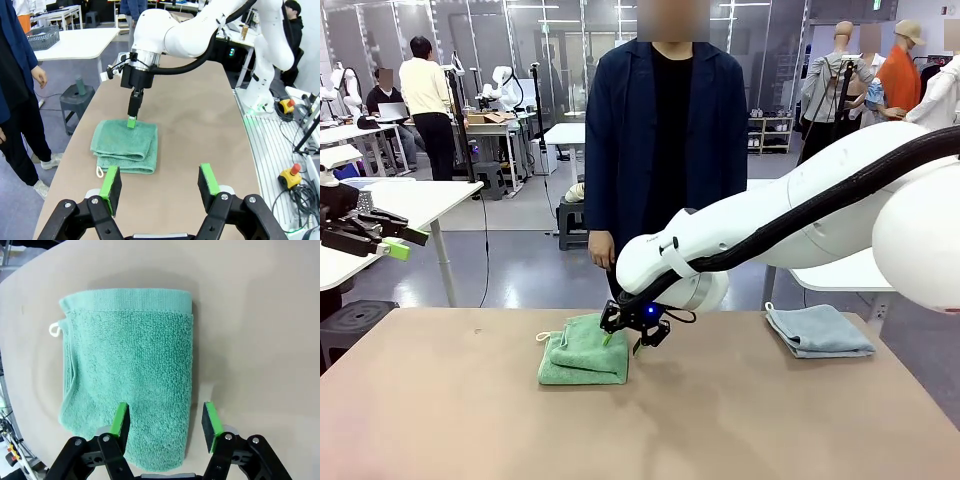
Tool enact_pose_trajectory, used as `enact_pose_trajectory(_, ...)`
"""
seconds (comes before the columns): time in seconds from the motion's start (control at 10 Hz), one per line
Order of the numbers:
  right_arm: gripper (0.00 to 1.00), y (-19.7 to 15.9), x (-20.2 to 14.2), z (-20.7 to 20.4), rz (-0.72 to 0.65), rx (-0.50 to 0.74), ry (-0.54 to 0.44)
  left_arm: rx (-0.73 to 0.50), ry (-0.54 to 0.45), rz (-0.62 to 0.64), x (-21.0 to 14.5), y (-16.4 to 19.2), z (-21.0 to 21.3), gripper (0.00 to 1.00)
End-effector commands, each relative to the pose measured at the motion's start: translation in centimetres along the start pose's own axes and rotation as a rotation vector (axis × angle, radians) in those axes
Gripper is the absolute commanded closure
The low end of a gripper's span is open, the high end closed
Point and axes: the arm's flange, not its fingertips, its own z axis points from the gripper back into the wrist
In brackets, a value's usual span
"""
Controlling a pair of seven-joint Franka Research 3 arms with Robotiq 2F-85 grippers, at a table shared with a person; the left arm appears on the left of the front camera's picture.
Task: Fold the towels and place them in the basket.
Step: Stack the folded Towel with hook on the right side of the table.
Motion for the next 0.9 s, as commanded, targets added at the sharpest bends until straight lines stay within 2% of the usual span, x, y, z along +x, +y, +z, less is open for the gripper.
enact_pose_trajectory(0.0,0.27,-0.01,-0.21,-0.79,-0.034,0.007,-0.021,-0.003,-0.004,-0.002,0.08,-0.07,-0.02,0.21)
enact_pose_trajectory(0.1,0.27,-0.01,-0.26,-1.00,-0.032,0.019,-0.025,-0.003,-0.004,-0.002,0.08,-0.07,-0.02,0.21)
enact_pose_trajectory(0.2,0.46,0.00,-0.26,-1.07,-0.024,0.033,-0.028,-0.003,-0.004,-0.002,0.08,-0.07,-0.02,0.21)
enact_pose_trajectory(0.3,0.47,0.05,-0.21,-1.03,-0.030,0.039,-0.026,-0.003,-0.004,-0.002,0.08,-0.07,-0.02,0.21)
enact_pose_trajectory(0.4,0.66,0.07,-0.22,-0.92,-0.032,0.045,-0.026,-0.003,-0.004,-0.002,0.08,-0.07,-0.02,0.21)
enact_pose_trajectory(0.5,0.67,0.06,-0.25,-0.91,-0.029,0.045,-0.005,-0.003,-0.004,-0.002,0.08,-0.07,-0.02,0.21)
enact_pose_trajectory(0.6,0.86,0.10,-0.26,-1.00,-0.021,0.037,0.013,-0.003,-0.004,-0.002,0.08,-0.07,-0.02,0.21)
enact_pose_trajectory(0.7,0.86,0.20,-0.34,-0.96,-0.014,0.035,0.022,-0.003,-0.004,-0.002,0.08,-0.07,-0.02,0.21)
enact_pose_trajectory(0.8,1.00,0.32,-0.42,-0.84,-0.003,0.031,0.024,-0.003,-0.004,-0.002,0.08,-0.07,-0.02,0.21)
